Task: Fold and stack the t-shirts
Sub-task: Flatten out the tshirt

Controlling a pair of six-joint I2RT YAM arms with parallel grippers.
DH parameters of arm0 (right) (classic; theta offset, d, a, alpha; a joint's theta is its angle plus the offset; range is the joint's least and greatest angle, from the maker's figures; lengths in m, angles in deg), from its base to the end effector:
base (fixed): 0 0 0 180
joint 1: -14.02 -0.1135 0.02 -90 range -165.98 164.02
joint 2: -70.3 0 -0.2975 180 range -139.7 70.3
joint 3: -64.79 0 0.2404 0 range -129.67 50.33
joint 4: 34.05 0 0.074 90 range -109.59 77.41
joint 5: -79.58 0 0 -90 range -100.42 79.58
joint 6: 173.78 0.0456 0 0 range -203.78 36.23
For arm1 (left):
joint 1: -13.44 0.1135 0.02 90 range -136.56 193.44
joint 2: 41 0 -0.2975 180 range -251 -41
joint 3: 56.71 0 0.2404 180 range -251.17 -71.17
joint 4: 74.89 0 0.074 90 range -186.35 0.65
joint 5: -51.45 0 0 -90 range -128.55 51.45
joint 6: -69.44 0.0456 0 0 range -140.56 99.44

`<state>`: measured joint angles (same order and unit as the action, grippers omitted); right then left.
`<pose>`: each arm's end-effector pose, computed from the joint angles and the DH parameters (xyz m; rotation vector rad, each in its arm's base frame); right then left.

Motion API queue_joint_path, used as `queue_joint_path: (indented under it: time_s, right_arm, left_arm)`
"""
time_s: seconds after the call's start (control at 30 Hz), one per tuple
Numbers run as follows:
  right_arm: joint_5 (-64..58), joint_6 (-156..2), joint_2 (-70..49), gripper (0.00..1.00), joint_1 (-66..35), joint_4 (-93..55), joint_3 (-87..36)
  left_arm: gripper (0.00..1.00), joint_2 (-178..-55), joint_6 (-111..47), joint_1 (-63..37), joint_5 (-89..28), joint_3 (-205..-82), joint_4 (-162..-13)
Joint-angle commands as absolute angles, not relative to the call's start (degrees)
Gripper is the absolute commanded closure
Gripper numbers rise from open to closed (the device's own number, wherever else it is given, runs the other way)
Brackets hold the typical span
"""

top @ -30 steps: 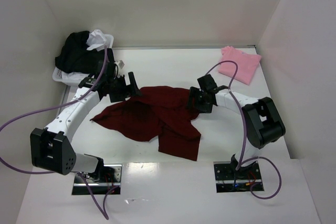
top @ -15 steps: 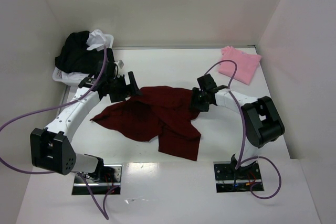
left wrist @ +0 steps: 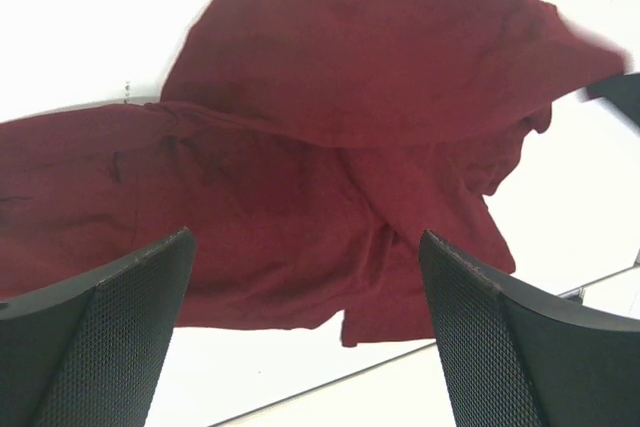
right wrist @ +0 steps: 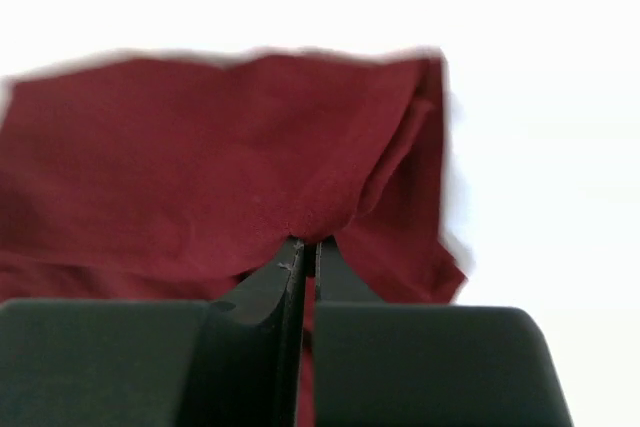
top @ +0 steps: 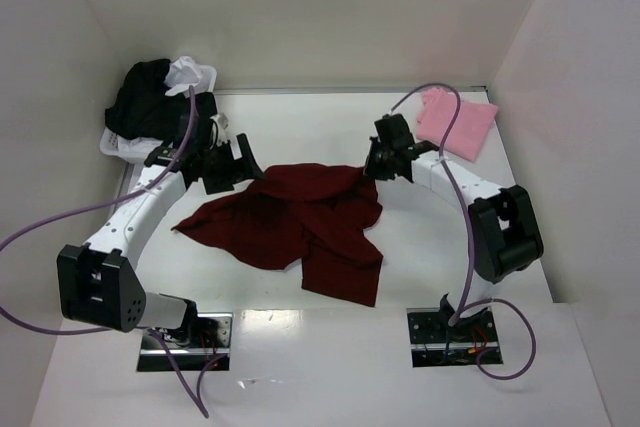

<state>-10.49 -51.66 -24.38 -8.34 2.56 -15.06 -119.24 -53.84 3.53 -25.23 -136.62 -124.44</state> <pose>0.3248 0.1336 0.2550 0.2143 2.5042 0.4010 0.2731 -0.0584 0.3240 -0.3915 2.4416 -0.6183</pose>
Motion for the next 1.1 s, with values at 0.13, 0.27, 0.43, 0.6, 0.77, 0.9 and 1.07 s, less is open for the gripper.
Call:
queue_joint_path:
  time_s: [0.13, 0.27, 0.43, 0.6, 0.77, 0.9, 1.07]
  right_arm:
    - [-13.47, -52.05, -19.79, 1.00, -6.72, 2.56, -24.02]
    - [-14.06, -52.05, -19.17, 1.00, -6.72, 2.70, -24.64]
    - [-15.78, -52.05, -17.16, 1.00, -3.84, 2.65, -25.38]
    - [-15.82, -52.79, -16.62, 1.00, -2.77, 3.17, -27.36]
    - [-14.91, -52.67, -16.62, 1.00, -2.77, 3.15, -26.03]
    - [-13.50, -52.66, -16.62, 1.00, -2.77, 2.64, -25.51]
    - [-12.97, -52.66, -15.62, 1.00, -2.77, 2.12, -23.81]
  left_arm:
    - [0.00, -119.40, -54.57, 4.65, -27.95, -135.22, -125.21]
    - [0.00, -118.61, -57.59, 5.27, -30.77, -132.88, -125.21]
    - [0.00, -115.76, -61.61, 7.63, -31.78, -127.86, -122.84]
    - [0.00, -114.56, -65.41, 9.48, -34.98, -124.34, -121.95]
    - [0.00, -113.42, -68.24, 11.36, -36.86, -121.16, -120.13]
    - [0.00, -114.21, -70.57, 12.74, -36.27, -120.13, -116.26]
    - [0.06, -116.50, -74.61, 15.47, -38.11, -119.65, -114.93]
